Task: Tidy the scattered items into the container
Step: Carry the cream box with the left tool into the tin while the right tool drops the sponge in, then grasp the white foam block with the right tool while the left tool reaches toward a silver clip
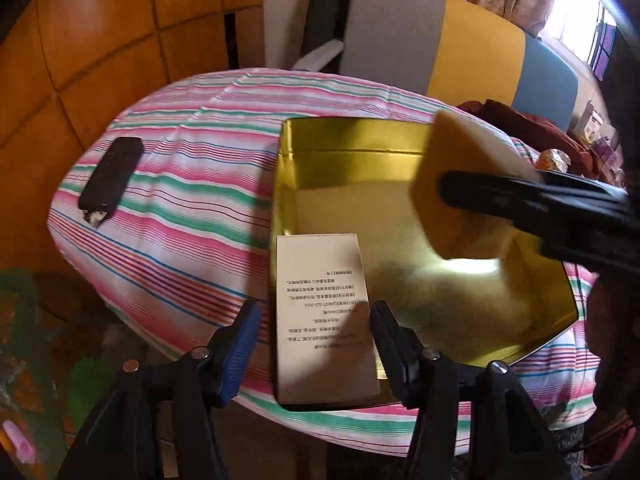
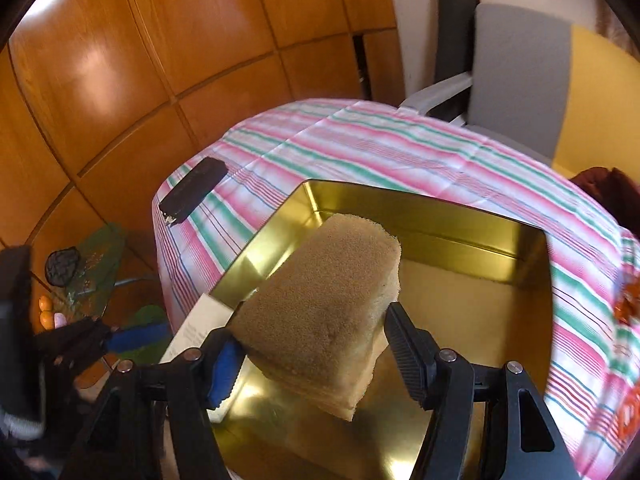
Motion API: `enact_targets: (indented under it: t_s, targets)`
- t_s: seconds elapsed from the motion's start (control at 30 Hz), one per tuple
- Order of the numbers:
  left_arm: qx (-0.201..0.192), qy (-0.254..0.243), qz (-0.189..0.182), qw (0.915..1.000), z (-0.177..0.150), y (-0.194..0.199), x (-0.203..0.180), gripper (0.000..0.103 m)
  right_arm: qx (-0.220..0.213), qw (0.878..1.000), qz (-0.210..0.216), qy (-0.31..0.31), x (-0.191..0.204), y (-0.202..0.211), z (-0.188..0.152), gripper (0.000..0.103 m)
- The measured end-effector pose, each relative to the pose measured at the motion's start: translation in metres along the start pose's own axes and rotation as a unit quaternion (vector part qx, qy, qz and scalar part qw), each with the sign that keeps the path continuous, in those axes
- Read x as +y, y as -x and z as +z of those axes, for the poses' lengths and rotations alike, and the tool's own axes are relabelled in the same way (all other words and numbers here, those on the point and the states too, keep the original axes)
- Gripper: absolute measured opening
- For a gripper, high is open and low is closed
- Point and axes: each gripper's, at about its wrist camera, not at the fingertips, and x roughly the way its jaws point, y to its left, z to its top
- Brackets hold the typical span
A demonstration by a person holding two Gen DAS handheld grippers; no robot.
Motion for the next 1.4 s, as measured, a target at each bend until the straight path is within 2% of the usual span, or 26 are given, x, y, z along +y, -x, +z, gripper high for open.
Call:
enact_targets:
  t_s: [0.13,0.33,0.4,0.57,0.63,0.67,0.87,0.97,1.07,1.2,1.3,1.4]
  targets:
    - [-0.001,0.019,-0.006,0.9998,-0.001,-0.003,0.012,0.058,0.013,1.000,0.003,-0.010,0.006,-0.030,0.018,0.067]
    - [-0.006,0.048,-0.041,0.9980,-0.005,-0.007,0.025,0.059,0.046,0.999,-0.002,-0.009,0.018,-0.074,0.032,0.067]
    - [-0.006,0.053,-0.052,0.9972,-0.006,-0.008,0.028,0.059,0.061,0.998,0.005,-0.004,0.023,-0.086,0.032,0.069]
    - [-0.006,0.066,-0.065,0.9957,-0.007,-0.010,0.034,0.060,0.067,0.998,0.015,0.014,0.033,-0.096,0.032,0.073]
    - [-0.008,0.069,-0.067,0.9953,-0.007,-0.010,0.035,0.060,0.070,0.997,0.042,0.001,0.030,-0.097,0.033,0.080]
    - [-0.010,0.071,-0.068,0.9951,-0.007,-0.010,0.036,0.060,0.071,0.996,0.054,-0.010,0.027,-0.096,0.034,0.086]
    - [-0.014,0.074,-0.064,0.9951,-0.007,-0.008,0.037,0.060,0.049,0.996,0.063,-0.040,0.018,-0.079,0.035,0.100]
    - [-0.021,0.074,-0.057,0.9954,-0.006,-0.004,0.038,0.060,0.039,0.996,0.059,-0.056,0.012,-0.066,0.034,0.101]
    - [-0.030,0.072,-0.050,0.9957,-0.005,0.003,0.038,0.060,0.019,0.997,0.037,-0.059,0.005,-0.047,0.029,0.101]
    - [-0.038,0.061,-0.043,0.9965,-0.002,0.010,0.031,0.061,-0.022,0.998,-0.022,-0.050,-0.006,-0.012,0.015,0.101]
    - [-0.048,0.054,-0.052,0.9960,0.000,0.017,0.024,0.062,-0.037,0.995,-0.053,-0.081,-0.025,0.013,0.001,0.101]
    - [-0.055,0.035,-0.050,0.9966,0.002,0.023,0.011,0.062,-0.037,0.990,-0.051,-0.126,-0.052,0.033,-0.013,0.092]
